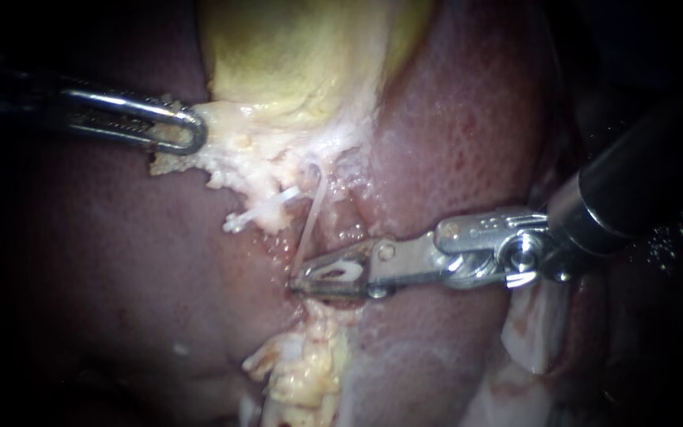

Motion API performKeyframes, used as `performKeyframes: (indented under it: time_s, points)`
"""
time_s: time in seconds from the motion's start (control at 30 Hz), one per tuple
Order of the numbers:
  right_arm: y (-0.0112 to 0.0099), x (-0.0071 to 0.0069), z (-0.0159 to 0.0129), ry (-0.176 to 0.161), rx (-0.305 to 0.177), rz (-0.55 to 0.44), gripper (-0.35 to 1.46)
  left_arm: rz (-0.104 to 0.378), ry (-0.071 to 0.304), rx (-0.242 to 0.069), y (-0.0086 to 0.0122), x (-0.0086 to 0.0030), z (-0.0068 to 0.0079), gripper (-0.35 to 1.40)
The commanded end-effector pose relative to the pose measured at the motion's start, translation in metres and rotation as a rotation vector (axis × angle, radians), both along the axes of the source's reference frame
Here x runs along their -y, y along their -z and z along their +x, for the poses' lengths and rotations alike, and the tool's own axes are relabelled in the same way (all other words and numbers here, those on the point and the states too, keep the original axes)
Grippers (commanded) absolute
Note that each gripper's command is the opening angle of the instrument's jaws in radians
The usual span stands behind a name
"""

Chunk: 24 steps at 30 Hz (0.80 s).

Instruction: Clipping first clip right tube

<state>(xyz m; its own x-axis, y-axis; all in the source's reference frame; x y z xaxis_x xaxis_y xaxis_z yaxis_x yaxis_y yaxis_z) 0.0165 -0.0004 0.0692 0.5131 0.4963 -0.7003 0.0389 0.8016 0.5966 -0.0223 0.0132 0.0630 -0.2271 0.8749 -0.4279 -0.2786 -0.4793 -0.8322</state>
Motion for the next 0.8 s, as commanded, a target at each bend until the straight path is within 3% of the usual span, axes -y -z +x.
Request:
performKeyframes:
  time_s: [0.03, 0.23, 0.4, 0.63, 0.8]
  points:
    - [0.0000, 0.0000, 0.0000, 0.000, 0.000, -0.001, -0.10, 0.000, 0.000, 0.000, 0.0000, 0.0000, 0.0000, -0.35]
    - [0.0002, -0.0001, -0.0004, -0.010, -0.004, 0.002, 0.23, 0.000, 0.000, 0.000, 0.0000, 0.0000, 0.0001, -0.35]
    - [0.0002, 0.0000, -0.0009, -0.017, -0.021, 0.004, 0.40, 0.000, 0.000, 0.000, -0.0001, 0.0000, 0.0001, -0.35]
    - [-0.0001, -0.0001, -0.0015, -0.038, -0.067, 0.007, 0.45, 0.000, 0.000, 0.000, -0.0001, -0.0001, 0.0002, -0.35]
    - [-0.0012, -0.0002, -0.0020, -0.044, -0.068, 0.014, 0.45, 0.000, 0.000, 0.000, -0.0001, -0.0001, 0.0003, -0.35]
